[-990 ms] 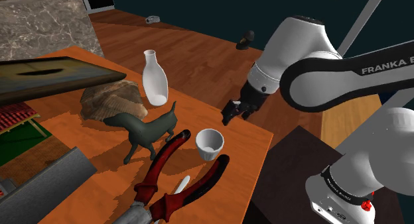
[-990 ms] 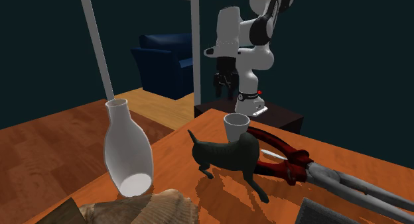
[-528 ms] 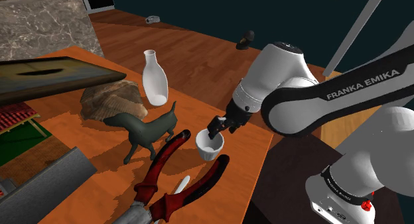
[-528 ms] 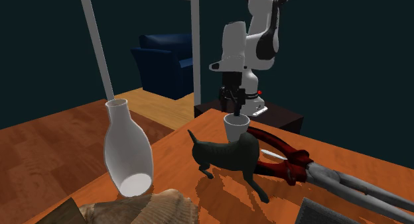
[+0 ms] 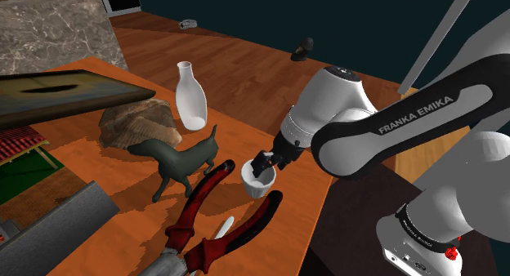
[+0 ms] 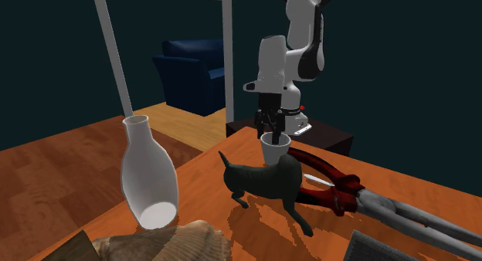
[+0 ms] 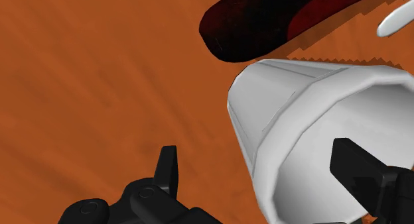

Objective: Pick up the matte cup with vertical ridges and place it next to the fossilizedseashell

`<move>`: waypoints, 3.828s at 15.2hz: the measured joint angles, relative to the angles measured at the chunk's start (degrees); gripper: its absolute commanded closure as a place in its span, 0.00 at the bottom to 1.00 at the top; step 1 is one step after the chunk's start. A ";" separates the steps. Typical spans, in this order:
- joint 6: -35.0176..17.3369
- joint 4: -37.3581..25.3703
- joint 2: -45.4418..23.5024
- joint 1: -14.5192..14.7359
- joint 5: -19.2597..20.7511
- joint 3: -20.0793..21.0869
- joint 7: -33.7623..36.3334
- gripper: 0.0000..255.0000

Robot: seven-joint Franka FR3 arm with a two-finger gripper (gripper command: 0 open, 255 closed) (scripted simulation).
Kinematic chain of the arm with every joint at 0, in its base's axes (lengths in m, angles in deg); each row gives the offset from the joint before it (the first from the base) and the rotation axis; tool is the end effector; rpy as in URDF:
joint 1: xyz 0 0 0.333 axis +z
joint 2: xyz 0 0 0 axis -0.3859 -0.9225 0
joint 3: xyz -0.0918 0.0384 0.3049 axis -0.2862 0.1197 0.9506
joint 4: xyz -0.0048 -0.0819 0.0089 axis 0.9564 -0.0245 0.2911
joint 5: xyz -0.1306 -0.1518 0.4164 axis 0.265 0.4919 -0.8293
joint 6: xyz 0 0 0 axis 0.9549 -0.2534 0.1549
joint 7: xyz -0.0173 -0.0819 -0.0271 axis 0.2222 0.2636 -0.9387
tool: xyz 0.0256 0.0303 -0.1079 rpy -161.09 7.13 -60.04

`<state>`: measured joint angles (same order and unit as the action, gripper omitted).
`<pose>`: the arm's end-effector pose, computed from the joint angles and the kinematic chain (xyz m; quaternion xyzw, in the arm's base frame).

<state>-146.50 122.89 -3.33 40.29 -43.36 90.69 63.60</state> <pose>0.3660 0.2478 0.2493 -0.9851 0.0695 -0.0923 0.1272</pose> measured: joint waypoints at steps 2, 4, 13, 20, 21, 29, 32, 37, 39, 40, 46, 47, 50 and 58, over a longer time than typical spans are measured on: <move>-0.10 0.00 -0.09 0.01 -0.02 0.00 -0.03 0.00; -0.11 0.00 -0.10 0.01 -0.02 0.00 -0.04 1.00; -0.10 0.00 -0.11 0.01 -0.02 -0.01 -0.04 1.00; 5.40 -1.05 4.43 -0.77 1.57 -0.05 1.60 1.00; 6.41 -1.23 5.24 -0.91 1.80 -0.20 1.70 1.00; 14.44 -3.34 11.21 -1.67 3.58 -0.90 3.32 1.00; 17.53 -4.55 13.14 -1.94 4.28 -1.16 4.00 1.00; 22.10 -6.90 15.39 -2.44 5.38 -1.69 4.85 1.00; 23.98 -8.09 16.11 -2.68 5.86 -1.95 5.17 1.00; 24.85 -8.62 16.44 -2.79 6.07 -2.09 5.29 1.00; 29.42 -11.75 17.85 -3.40 7.20 -3.00 5.69 1.00; 29.06 -13.00 16.17 -3.95 7.61 -3.22 5.25 1.00; 28.40 -18.25 9.90 -5.98 9.36 -4.20 3.69 1.00; 28.21 -33.89 -6.86 -9.94 13.95 -6.22 0.94 1.00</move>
<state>-118.29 89.00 -10.19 30.35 -29.41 84.46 64.54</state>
